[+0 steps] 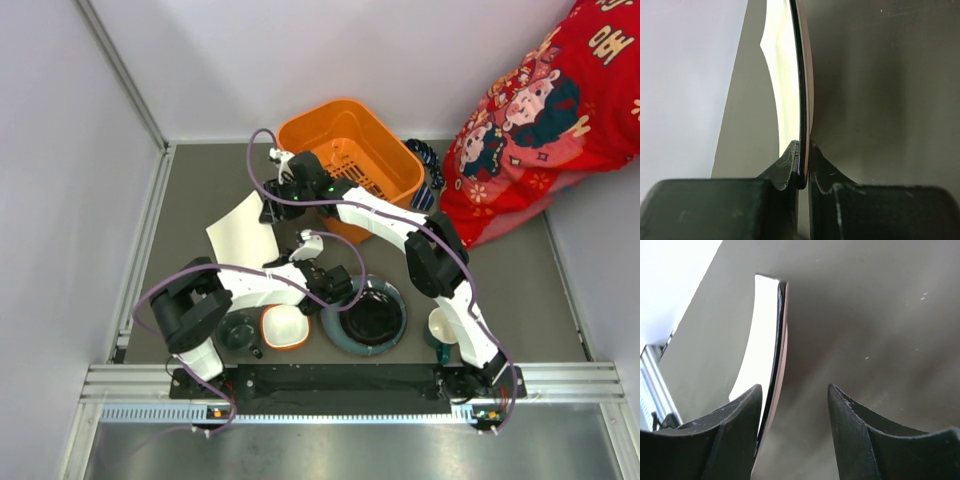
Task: Place the mixed dishes into the plastic bin
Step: Pick up the plate at the center of the board.
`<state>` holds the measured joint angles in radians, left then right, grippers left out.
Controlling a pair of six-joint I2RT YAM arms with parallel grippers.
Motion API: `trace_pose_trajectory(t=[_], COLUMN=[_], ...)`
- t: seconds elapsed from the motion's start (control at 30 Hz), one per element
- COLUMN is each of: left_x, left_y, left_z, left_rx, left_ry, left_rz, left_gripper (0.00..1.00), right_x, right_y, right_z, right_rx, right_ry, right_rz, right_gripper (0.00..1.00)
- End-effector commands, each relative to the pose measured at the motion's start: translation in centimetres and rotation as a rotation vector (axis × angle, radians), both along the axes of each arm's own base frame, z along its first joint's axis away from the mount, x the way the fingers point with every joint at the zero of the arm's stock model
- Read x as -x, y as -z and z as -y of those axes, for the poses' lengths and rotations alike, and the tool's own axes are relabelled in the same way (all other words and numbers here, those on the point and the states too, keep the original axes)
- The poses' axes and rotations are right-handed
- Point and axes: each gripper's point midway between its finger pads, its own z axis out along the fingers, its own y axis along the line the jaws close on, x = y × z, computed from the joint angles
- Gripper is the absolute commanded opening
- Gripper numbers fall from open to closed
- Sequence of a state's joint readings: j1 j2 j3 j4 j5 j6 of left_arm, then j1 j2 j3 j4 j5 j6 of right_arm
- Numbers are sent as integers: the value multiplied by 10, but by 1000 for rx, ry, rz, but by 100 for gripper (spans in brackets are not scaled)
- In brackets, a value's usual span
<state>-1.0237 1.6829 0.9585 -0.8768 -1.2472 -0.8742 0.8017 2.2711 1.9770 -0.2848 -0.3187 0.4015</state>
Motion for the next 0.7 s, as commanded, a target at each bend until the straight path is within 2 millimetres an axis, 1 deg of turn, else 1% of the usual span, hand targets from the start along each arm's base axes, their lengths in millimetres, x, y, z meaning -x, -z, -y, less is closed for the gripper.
trace_pose_trajectory(t=[0.0,0.03,0.1,0.17,0.27,0.37,0.5,0.67], left_x=[-16,-16,-15,-15,-14,-12,-10,-5], left_y=[-32,-33,-33,-34,-36,-36,-37,-41], left_z=[5,5,6,8,10,11,13,14], left_rx=[-6,-8,-7,-4,0,-4,-18,-35], left_ry=[-10,-8,-5,-3,1,7,15,16], left_rz=[176,175,175,173,181,182,187,202], left_gripper=[0,0,0,0,0,0,0,0], right_x=[8,10,10,12,12,10,14,14], right_y=[-57,-51,-53,-48,-47,-42,-36,-27], right_z=[-5,-6,-9,-12,-16,-23,-34,-36], right_rx=[-86,-76,-76,-69,-79,-83,-89,-74], right_ry=[-79,-85,-94,-103,-107,-113,-130,-127], right_rz=[59,48,54,45,34,24,8,-1], right_gripper=[55,55,55,55,55,55,55,56])
